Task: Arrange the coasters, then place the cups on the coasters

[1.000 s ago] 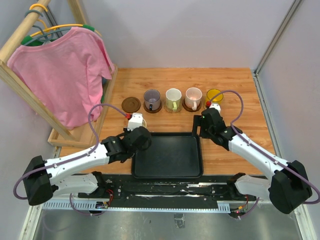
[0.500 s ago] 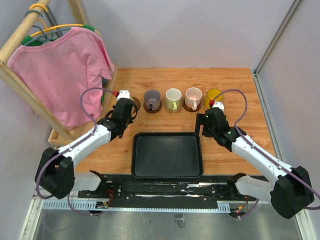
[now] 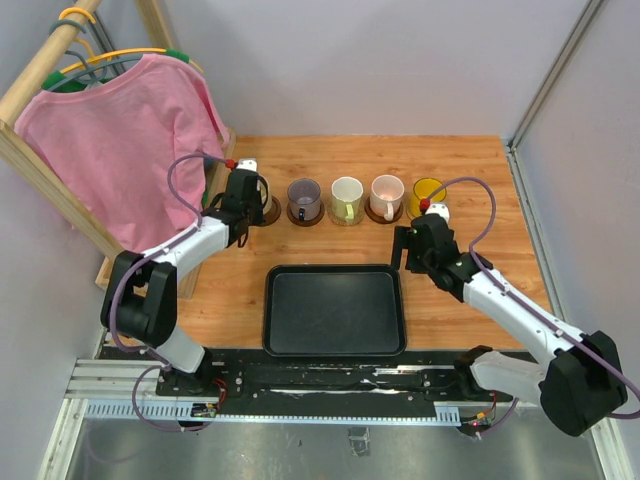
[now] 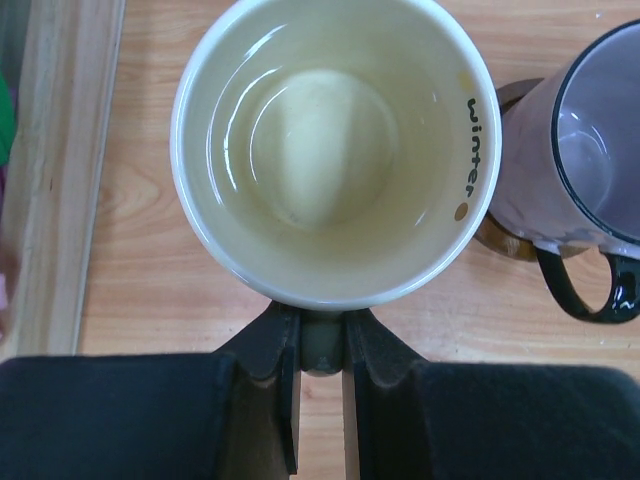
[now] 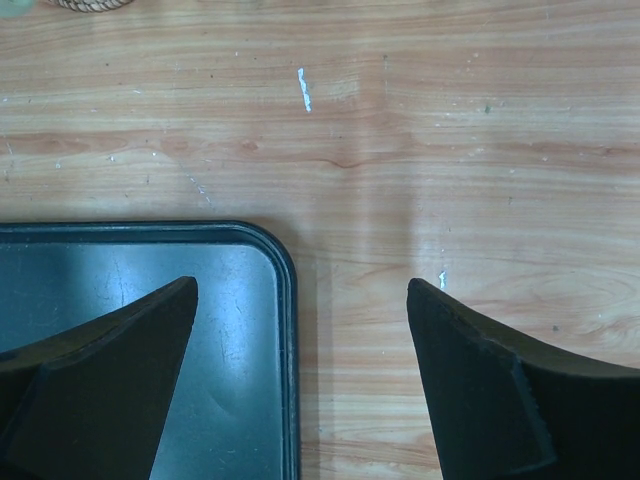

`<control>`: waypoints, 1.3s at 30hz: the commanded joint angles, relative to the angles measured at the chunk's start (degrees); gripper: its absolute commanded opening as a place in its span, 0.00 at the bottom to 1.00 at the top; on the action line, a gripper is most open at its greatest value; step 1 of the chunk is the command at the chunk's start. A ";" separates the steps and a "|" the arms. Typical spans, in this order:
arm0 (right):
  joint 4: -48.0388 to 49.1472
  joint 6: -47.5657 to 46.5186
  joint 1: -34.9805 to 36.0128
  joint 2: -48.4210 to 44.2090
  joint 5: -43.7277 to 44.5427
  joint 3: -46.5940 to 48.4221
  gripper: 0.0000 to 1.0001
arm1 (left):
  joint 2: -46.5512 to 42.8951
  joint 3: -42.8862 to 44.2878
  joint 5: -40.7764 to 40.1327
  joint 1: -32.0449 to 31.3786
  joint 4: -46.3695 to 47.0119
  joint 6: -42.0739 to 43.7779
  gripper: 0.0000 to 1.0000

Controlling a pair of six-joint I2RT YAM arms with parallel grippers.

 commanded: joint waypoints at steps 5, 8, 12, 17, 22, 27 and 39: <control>-0.54 -0.72 -1.31 1.21 0.19 2.25 0.87 | 3.62 4.56 3.13 2.31 6.26 0.35 0.01; -0.58 -0.55 -1.31 1.57 -0.12 2.34 0.87 | 4.89 4.80 3.60 2.74 6.69 0.14 0.01; -0.67 -0.48 -1.31 1.82 -0.09 2.56 0.87 | 6.02 5.17 3.59 2.79 7.06 0.23 0.00; -0.69 -0.36 -1.31 2.26 0.00 2.67 0.87 | 7.27 5.77 3.98 2.88 7.16 0.27 0.01; -0.63 -0.48 -1.38 2.74 -0.08 2.80 0.87 | 8.07 6.02 4.06 2.93 7.08 0.32 0.01; -0.63 -0.48 -1.40 2.99 -0.07 2.83 0.87 | 8.53 6.48 4.34 2.91 6.72 0.32 0.00; -0.68 -0.25 -1.40 3.19 -0.63 2.86 0.87 | 8.71 8.16 2.90 2.88 2.89 0.21 0.04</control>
